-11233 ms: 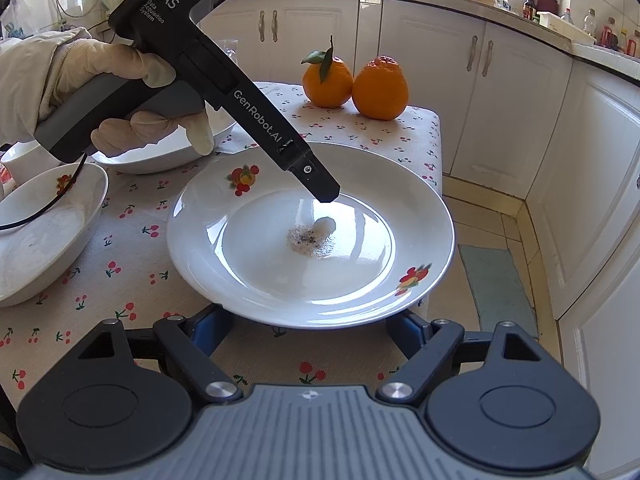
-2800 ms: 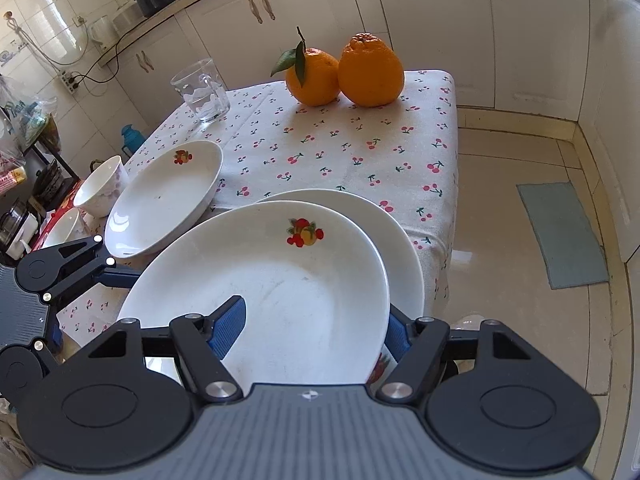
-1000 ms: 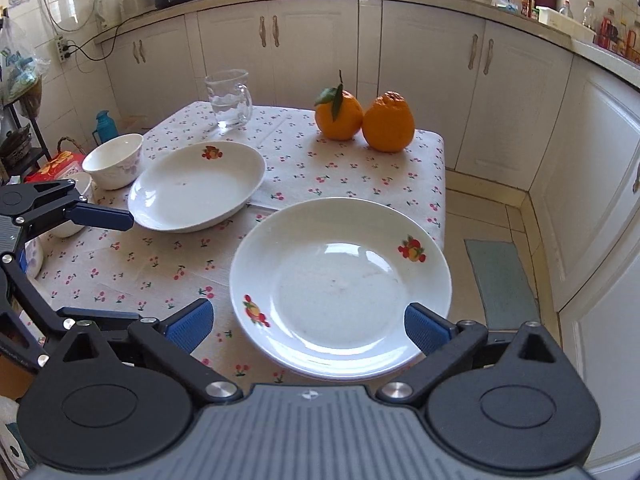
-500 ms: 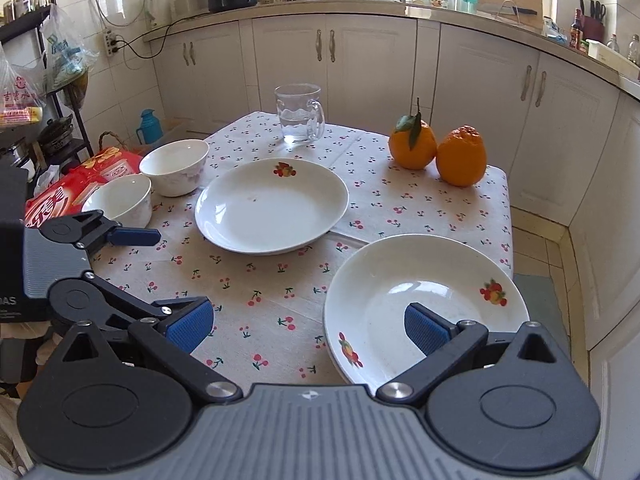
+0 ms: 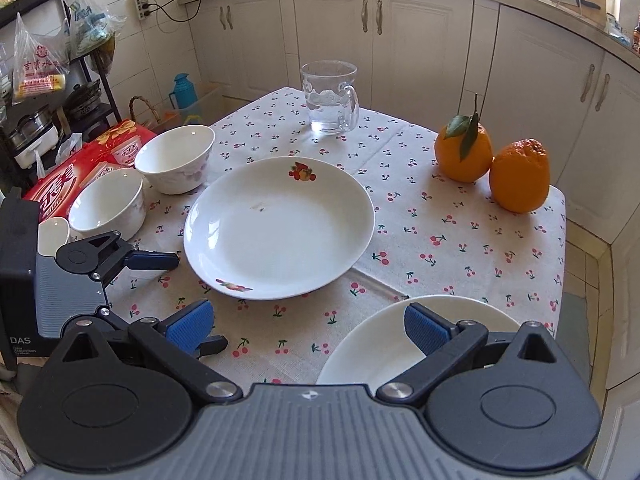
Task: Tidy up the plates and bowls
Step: 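Reach the right gripper to another white flower plate and grasp its rim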
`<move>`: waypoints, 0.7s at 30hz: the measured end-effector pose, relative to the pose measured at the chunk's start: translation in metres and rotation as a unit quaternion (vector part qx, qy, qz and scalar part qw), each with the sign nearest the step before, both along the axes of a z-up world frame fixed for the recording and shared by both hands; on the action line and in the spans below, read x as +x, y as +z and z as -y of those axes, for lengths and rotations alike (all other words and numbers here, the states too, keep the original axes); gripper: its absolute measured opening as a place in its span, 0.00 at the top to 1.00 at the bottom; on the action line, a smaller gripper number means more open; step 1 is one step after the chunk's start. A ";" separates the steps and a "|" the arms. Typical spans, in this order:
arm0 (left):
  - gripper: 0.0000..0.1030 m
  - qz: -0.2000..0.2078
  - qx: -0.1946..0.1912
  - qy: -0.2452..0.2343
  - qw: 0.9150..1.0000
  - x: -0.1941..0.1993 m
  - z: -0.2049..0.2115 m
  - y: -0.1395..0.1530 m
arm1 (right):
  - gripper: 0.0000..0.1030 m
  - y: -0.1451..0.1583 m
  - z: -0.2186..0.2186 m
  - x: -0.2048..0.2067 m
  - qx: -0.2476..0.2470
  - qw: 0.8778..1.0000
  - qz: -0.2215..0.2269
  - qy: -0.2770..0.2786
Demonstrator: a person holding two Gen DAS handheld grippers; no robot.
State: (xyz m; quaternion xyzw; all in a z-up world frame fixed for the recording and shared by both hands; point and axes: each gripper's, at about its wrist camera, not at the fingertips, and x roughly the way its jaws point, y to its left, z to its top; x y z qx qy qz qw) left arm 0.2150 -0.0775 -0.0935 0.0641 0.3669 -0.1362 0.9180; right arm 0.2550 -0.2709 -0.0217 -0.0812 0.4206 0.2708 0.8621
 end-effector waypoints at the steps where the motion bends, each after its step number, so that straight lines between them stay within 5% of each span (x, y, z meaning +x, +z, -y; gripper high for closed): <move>1: 0.00 0.000 0.000 0.002 1.000 0.001 0.000 0.000 | 0.00 -0.002 -0.002 0.007 -0.003 1.000 -0.004 0.006; 21: 0.01 0.013 -0.007 0.008 1.000 0.023 0.000 -0.002 | 0.00 -0.039 -0.057 0.147 -0.037 0.989 -0.068 0.124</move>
